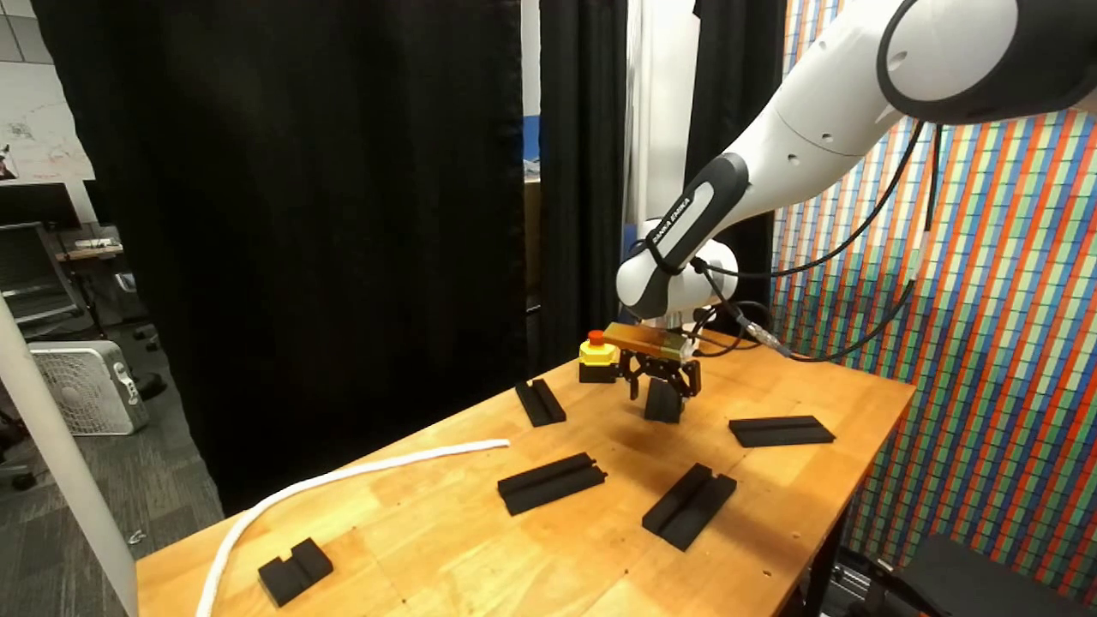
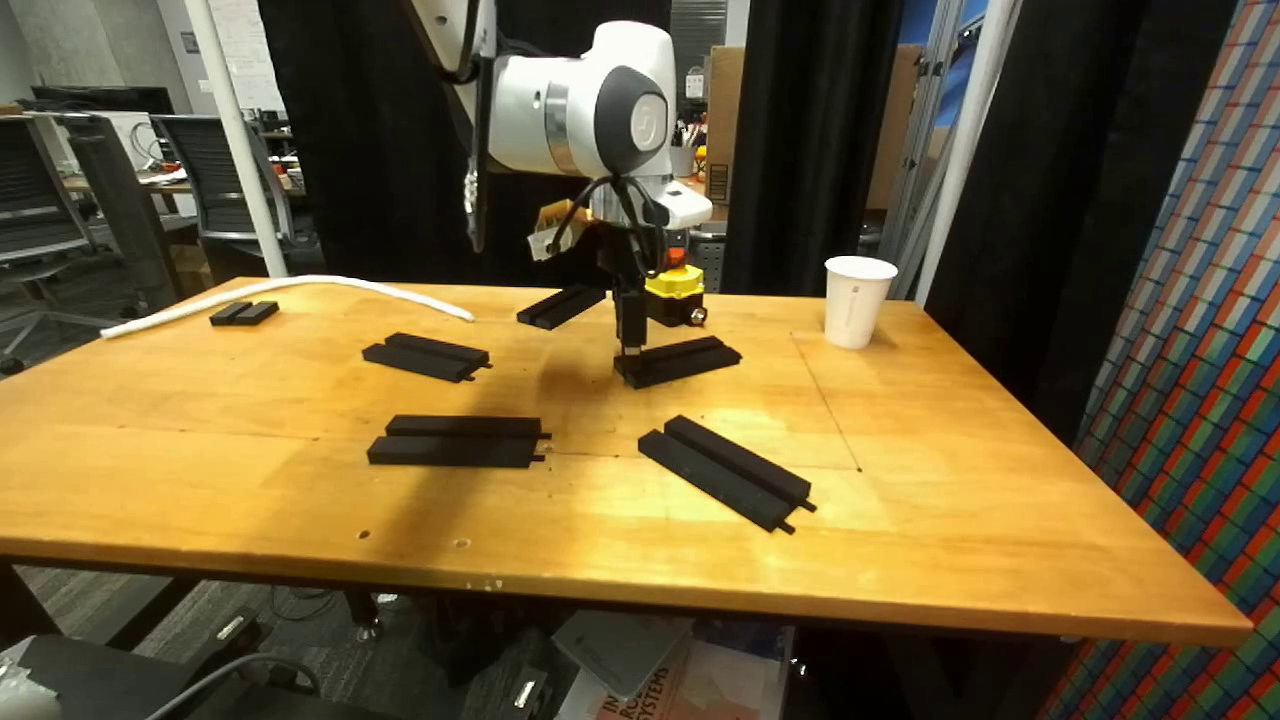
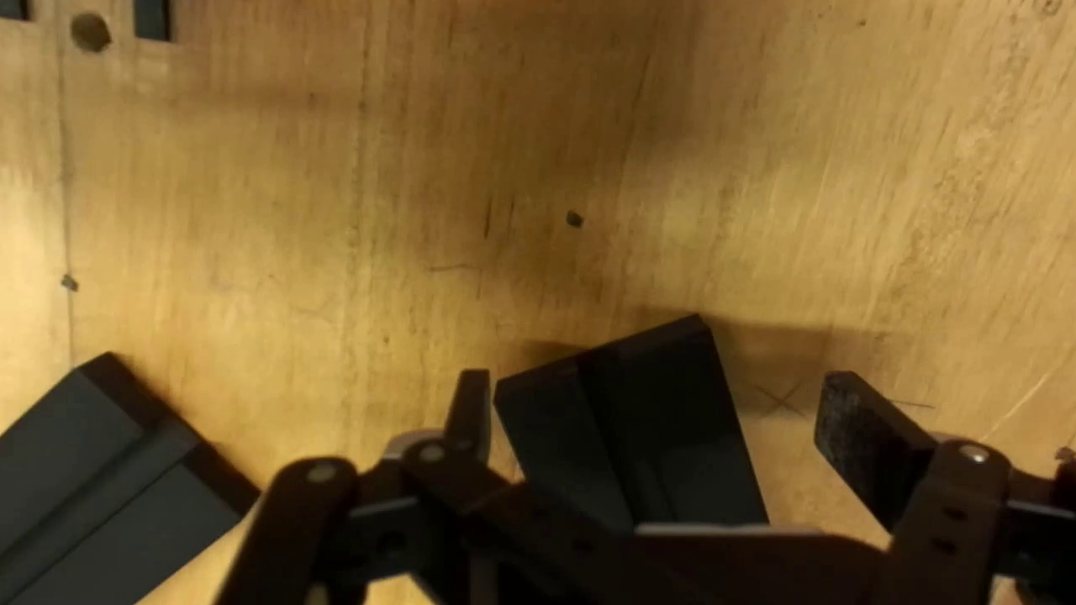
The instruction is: Join the four pieces of the black objects together
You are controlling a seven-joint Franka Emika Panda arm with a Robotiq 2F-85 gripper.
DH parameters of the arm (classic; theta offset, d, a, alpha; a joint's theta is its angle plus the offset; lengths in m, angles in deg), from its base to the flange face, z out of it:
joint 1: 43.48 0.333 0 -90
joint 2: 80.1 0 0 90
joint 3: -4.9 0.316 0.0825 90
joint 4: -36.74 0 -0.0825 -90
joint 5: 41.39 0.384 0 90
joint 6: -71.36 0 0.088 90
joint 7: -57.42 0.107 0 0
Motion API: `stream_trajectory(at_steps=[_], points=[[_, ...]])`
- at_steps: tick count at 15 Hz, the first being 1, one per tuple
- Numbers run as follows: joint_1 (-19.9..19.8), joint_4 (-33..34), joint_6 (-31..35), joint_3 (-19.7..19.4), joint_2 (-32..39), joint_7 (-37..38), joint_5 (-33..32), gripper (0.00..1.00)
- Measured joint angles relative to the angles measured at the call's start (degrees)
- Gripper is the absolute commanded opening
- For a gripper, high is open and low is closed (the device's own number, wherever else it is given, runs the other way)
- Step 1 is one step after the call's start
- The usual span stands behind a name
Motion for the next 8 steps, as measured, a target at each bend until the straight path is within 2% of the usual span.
stream_trajectory(at_steps=[4, 8], points=[[-0.3, 2.0, -1.0, -0.2, 1.6, -1.3, -1.9, 1.00], [-0.9, 2.8, -1.1, -0.2, 1.5, -7.4, -2.7, 1.00]])
